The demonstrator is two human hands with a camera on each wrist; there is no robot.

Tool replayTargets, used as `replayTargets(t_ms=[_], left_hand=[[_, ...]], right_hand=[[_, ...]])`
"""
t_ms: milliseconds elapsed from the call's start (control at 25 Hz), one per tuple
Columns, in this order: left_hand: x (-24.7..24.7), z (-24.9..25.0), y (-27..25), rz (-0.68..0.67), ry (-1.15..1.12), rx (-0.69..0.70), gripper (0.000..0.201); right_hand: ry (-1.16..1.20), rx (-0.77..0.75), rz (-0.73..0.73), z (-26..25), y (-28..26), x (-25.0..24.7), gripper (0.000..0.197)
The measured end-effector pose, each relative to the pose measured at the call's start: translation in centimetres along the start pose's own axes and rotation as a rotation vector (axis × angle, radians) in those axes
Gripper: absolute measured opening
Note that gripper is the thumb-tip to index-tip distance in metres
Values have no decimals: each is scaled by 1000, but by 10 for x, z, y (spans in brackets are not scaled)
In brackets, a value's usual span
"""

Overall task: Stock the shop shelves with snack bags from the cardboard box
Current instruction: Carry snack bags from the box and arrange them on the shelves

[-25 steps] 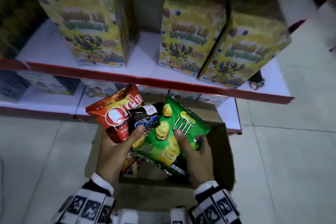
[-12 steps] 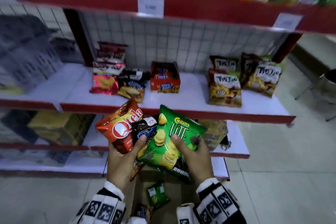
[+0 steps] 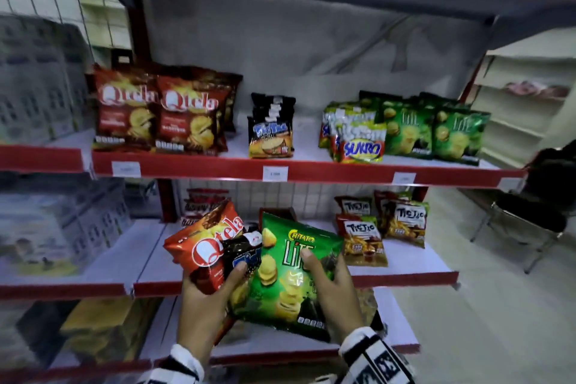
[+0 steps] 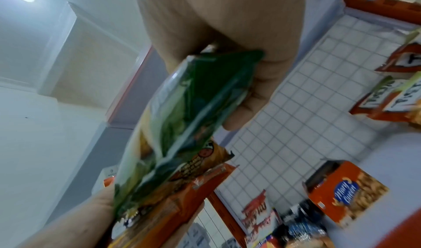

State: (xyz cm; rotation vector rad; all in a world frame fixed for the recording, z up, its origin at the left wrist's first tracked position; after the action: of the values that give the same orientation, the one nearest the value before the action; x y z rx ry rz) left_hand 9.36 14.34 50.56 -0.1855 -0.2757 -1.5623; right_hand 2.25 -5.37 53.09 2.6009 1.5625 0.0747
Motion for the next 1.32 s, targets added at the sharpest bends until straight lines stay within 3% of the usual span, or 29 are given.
replayTargets(t_ms=[160, 320, 480, 520, 640, 720, 880, 1040, 1200, 1320], left_hand=[[23, 33, 16, -55, 15, 70, 63], [74, 73, 27, -127, 85, 192, 69], [118, 99, 40, -211, 121, 231, 81], [205, 105, 61, -224, 92, 293, 82], [208, 107, 70, -260, 60, 267, 80], [213, 101, 74, -248, 49, 274, 77], [275, 88, 85, -266, 14, 285, 73], [313, 76, 83, -260, -13, 293, 52], [329, 71, 81, -258, -25, 305, 55], [333, 68, 81, -278, -22, 312, 55]], right_hand=[[-108, -144, 33, -60, 4, -21, 53], [-167, -241, 69, -117, 20, -60, 93], [-257, -306, 170, -169, 50, -108, 79], [-241, -376, 251, -201, 95, -182, 79], [-282, -380, 296, -220, 128, -218, 85], [-303, -388, 364, -223, 148, -250, 75], [-379, -346, 466, -211, 225, -334, 49], [-420, -119, 428, -158, 282, -374, 54], [-493, -46, 463, -127, 301, -379, 48], [-496, -8, 495, -124, 297, -378, 73]])
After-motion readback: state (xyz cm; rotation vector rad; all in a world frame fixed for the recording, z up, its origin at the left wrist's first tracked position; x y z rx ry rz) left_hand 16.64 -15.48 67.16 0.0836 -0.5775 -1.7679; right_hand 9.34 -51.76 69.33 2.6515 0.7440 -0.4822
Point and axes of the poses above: each hand's wrist, its own y-axis towards the middle knuckle, its own x-axis out of the palm, z = x × y, the point moved 5 cm from there along y, towards the middle knuckle, and after that the axes turned 1 degree about -y, right-handed, at the moved point
